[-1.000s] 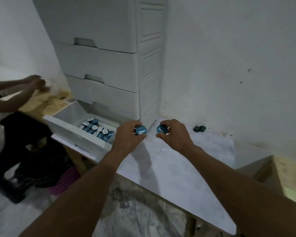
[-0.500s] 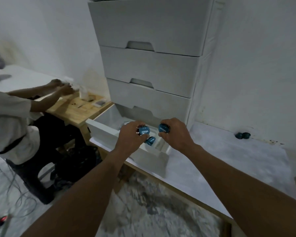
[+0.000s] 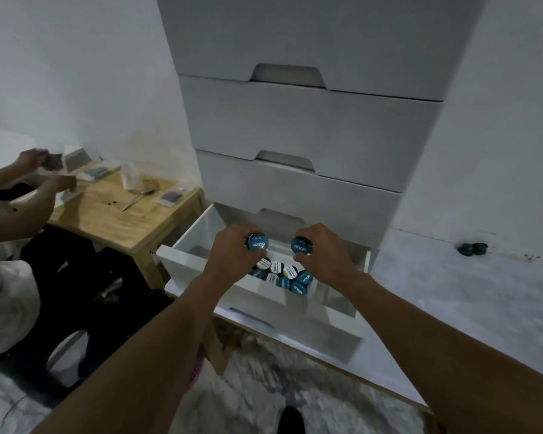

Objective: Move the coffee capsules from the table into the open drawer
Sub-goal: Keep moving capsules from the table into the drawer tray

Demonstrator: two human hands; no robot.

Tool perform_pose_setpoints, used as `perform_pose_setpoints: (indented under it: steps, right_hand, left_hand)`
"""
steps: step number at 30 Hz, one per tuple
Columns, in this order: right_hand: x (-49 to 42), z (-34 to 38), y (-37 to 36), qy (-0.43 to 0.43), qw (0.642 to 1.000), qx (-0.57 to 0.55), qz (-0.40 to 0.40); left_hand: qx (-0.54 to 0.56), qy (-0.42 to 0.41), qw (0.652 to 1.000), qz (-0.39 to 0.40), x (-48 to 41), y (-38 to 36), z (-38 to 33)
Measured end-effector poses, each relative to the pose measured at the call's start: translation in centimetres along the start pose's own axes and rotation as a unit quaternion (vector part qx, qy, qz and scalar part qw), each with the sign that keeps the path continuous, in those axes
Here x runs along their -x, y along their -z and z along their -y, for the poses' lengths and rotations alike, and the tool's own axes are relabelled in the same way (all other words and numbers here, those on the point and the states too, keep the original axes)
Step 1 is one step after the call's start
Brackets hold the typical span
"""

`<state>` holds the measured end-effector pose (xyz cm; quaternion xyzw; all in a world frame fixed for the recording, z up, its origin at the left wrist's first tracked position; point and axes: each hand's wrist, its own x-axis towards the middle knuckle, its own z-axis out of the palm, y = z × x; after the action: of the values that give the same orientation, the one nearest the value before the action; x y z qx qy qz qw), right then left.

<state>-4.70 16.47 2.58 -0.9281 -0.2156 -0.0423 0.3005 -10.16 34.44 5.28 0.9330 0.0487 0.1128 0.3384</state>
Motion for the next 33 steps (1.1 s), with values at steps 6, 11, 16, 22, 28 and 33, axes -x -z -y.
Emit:
perform_pose_setpoints:
  steps: [6, 11, 16, 22, 28, 33]
  right_hand:
    - [-5.7, -1.6, -5.4, -0.014, 0.999, -0.009, 0.045]
    - [-8.8, -2.6, -9.2, -0.028, 0.996, -0.016, 0.085]
    - [-10.1, -3.6, -10.8, -0.071, 0.994, -0.016, 0.08]
    - [-9.3, -3.7, -11.7, -0.159, 0.986, -0.003, 0.046]
    - [-8.4, -3.5, -12.4, -0.211, 0.977, 0.012, 0.005]
    - [-8.4, -3.5, -12.8, -0.212, 0.977, 0.013, 0.001]
  left_hand:
    - [-0.042, 0.031, 0.998, 0.025, -6.3, -1.3, 4.5]
    - [-0.078, 0.025, 0.993, 0.09, -10.0, -3.8, 8.1]
    - [-0.069, 0.006, 0.985, 0.155, -12.8, -5.4, 9.6]
    - [-0.086, -0.093, 0.967, 0.222, -14.8, -7.3, 10.6]
    - [-0.11, -0.167, 0.944, 0.265, -15.4, -9.0, 11.8]
    - [-0.095, -0.183, 0.942, 0.265, -15.5, -9.8, 12.0]
